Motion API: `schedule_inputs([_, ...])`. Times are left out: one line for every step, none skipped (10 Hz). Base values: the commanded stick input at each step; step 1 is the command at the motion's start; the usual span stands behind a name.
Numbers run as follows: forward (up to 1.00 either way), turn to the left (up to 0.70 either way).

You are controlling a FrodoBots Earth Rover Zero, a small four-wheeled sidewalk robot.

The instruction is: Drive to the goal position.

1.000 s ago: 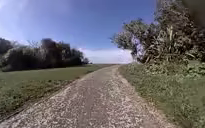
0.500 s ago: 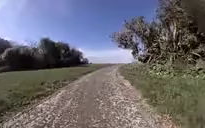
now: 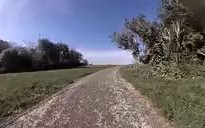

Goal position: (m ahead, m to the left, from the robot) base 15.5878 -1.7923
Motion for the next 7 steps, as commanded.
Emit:
schedule_inputs([0.70, 0.00])
schedule_inputs([0.70, 0.00])
schedule_inputs([0.70, 0.00])
schedule_inputs([0.70, 0.00])
schedule_inputs([0.70, 0.00])
schedule_inputs([0.70, 0.00])
schedule_inputs([0.70, 0.00])
